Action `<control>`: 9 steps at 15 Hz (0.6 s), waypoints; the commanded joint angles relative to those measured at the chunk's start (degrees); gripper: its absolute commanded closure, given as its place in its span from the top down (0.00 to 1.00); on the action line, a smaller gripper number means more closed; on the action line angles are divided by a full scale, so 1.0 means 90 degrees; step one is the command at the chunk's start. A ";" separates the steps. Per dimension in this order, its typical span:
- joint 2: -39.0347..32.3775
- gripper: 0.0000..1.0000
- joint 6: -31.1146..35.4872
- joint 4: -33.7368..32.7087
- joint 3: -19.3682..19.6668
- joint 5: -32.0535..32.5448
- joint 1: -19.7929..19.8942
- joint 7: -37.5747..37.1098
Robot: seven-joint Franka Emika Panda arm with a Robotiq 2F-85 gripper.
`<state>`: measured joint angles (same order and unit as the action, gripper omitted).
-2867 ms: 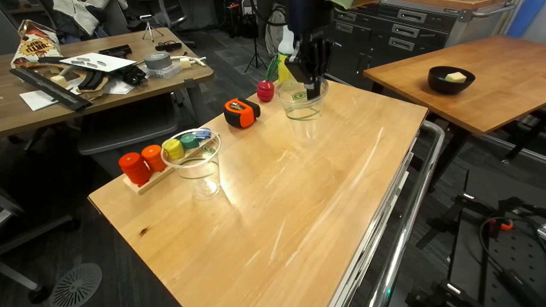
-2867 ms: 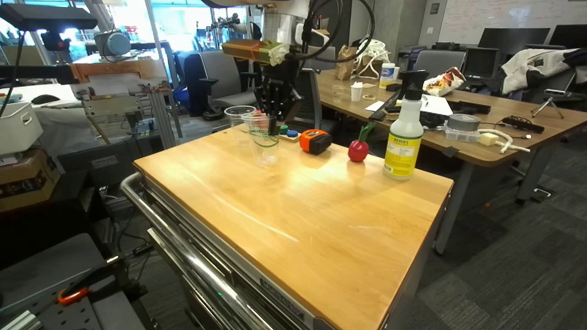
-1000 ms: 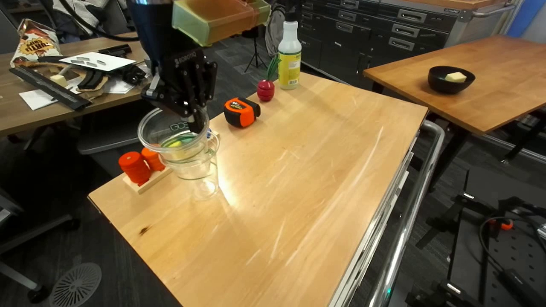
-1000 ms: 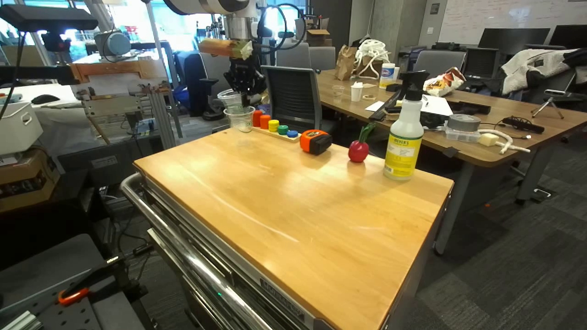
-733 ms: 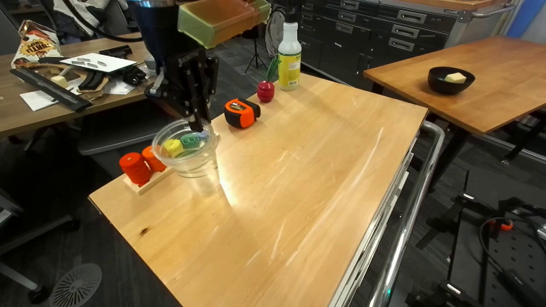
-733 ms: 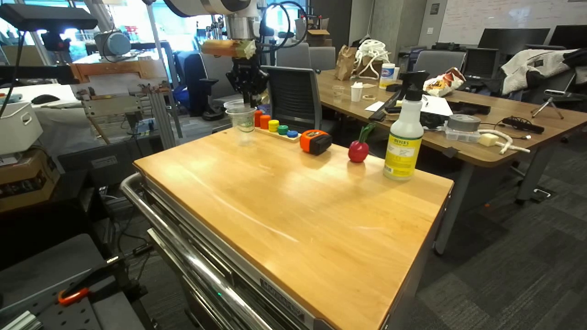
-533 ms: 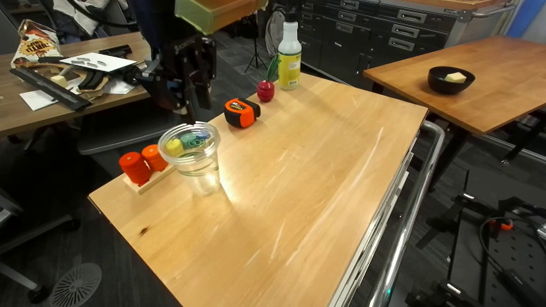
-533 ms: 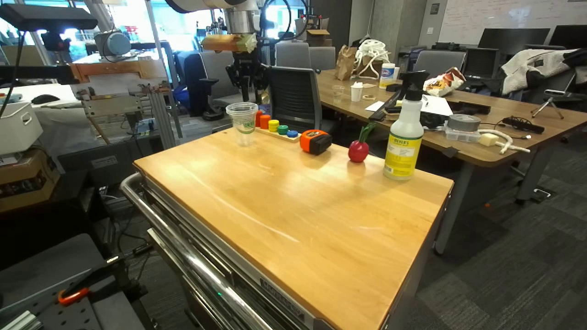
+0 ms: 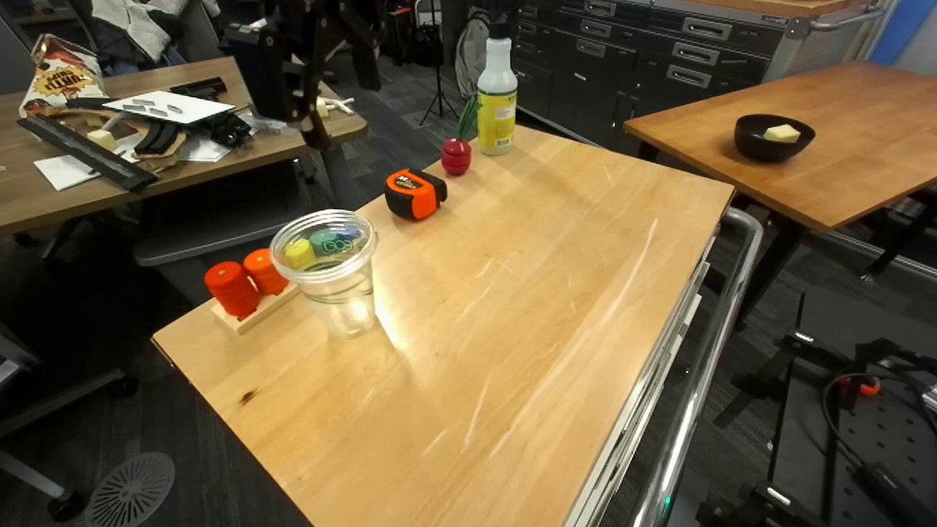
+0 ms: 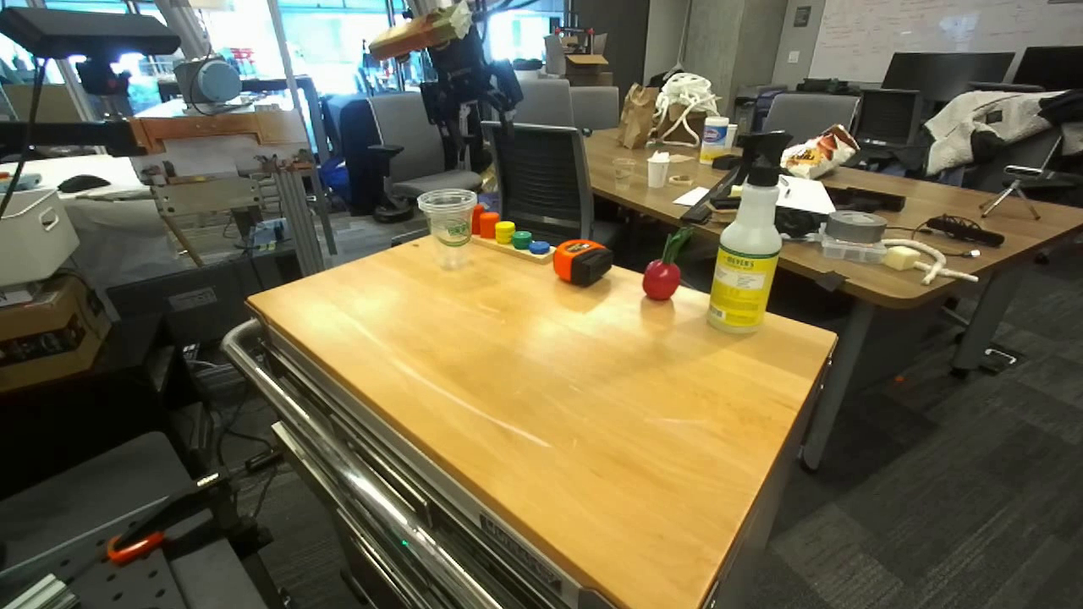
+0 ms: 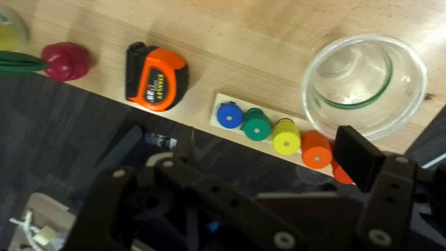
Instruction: Stack the cups
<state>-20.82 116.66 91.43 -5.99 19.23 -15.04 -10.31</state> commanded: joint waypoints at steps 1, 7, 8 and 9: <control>0.0612 1.00 -0.0684 0.0333 0.0289 0.1031 -0.0289 -0.0755; 0.1282 1.00 -0.2318 0.0497 0.0268 0.0446 0.0296 -0.0584; 0.1316 1.00 -0.2556 0.0420 0.0316 0.0327 0.0441 -0.0505; 0.1328 1.00 -0.2772 0.0316 0.0383 0.0191 0.0622 -0.0353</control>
<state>-11.26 96.53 94.63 -3.55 24.52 -13.00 -16.23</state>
